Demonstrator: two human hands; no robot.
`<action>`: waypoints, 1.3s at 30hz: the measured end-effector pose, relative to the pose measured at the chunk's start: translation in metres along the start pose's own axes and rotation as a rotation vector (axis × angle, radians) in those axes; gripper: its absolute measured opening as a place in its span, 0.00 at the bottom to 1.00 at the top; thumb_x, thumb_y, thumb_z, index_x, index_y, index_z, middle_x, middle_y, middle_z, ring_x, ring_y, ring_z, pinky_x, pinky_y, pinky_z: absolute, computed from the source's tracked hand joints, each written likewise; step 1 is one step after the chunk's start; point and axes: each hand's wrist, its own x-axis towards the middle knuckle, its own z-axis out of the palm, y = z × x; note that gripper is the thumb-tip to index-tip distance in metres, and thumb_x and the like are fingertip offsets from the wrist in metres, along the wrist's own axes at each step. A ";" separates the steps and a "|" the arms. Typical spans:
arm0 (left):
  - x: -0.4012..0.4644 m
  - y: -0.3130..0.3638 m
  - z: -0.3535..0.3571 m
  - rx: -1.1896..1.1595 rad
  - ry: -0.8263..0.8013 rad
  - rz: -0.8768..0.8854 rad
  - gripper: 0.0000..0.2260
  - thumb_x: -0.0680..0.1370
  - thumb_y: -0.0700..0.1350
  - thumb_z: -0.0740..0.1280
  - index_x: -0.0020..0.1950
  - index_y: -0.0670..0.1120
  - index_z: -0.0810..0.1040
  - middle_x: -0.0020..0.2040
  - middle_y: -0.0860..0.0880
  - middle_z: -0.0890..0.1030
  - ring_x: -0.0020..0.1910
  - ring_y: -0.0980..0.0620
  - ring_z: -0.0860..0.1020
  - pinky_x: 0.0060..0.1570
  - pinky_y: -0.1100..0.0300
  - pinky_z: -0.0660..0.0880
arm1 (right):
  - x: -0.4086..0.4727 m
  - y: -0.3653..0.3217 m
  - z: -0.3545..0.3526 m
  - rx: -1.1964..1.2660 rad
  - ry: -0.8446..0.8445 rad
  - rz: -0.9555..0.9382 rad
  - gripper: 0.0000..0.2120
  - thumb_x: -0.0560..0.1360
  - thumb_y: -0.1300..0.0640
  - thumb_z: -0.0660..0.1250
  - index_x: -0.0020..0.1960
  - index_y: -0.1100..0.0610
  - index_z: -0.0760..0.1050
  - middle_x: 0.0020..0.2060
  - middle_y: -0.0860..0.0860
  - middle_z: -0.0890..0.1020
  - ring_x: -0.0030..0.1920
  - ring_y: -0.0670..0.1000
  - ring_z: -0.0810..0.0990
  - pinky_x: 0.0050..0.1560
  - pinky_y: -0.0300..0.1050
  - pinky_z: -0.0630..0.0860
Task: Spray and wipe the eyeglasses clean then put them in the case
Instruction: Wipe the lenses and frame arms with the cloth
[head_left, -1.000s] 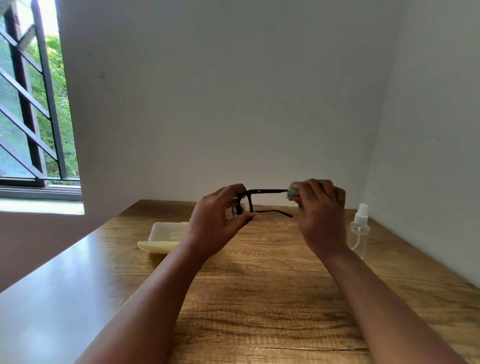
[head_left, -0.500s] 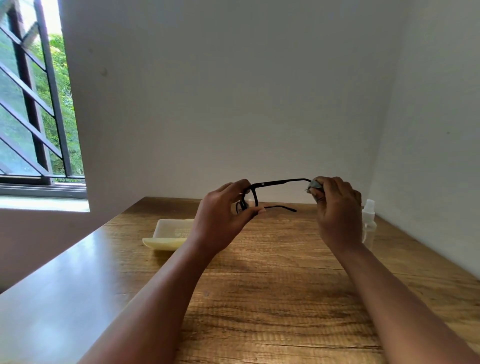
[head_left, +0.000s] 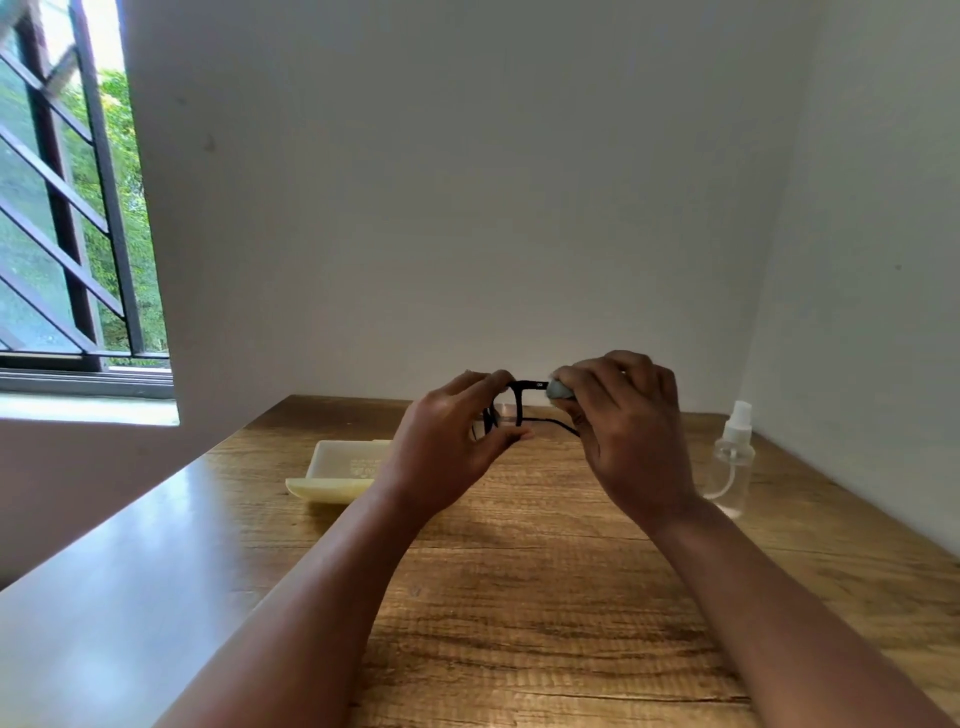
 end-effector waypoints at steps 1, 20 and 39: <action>0.000 0.001 0.001 0.004 -0.011 0.004 0.23 0.73 0.54 0.72 0.63 0.42 0.78 0.53 0.48 0.82 0.47 0.52 0.82 0.45 0.51 0.80 | 0.001 -0.004 0.000 -0.012 -0.005 -0.038 0.10 0.79 0.54 0.64 0.57 0.56 0.79 0.50 0.49 0.81 0.57 0.53 0.72 0.54 0.48 0.67; 0.003 -0.001 0.001 -0.116 0.101 -0.123 0.23 0.70 0.52 0.76 0.60 0.43 0.78 0.54 0.49 0.82 0.51 0.54 0.82 0.51 0.51 0.81 | -0.005 0.025 0.008 -0.037 0.070 0.194 0.07 0.76 0.59 0.64 0.53 0.56 0.78 0.45 0.50 0.82 0.52 0.53 0.72 0.49 0.48 0.63; 0.002 0.006 -0.003 0.070 0.040 -0.047 0.20 0.71 0.52 0.76 0.59 0.46 0.79 0.54 0.52 0.82 0.52 0.53 0.81 0.46 0.51 0.80 | -0.009 0.029 0.007 0.071 -0.007 0.183 0.08 0.76 0.61 0.69 0.55 0.56 0.78 0.48 0.50 0.81 0.51 0.55 0.77 0.52 0.47 0.66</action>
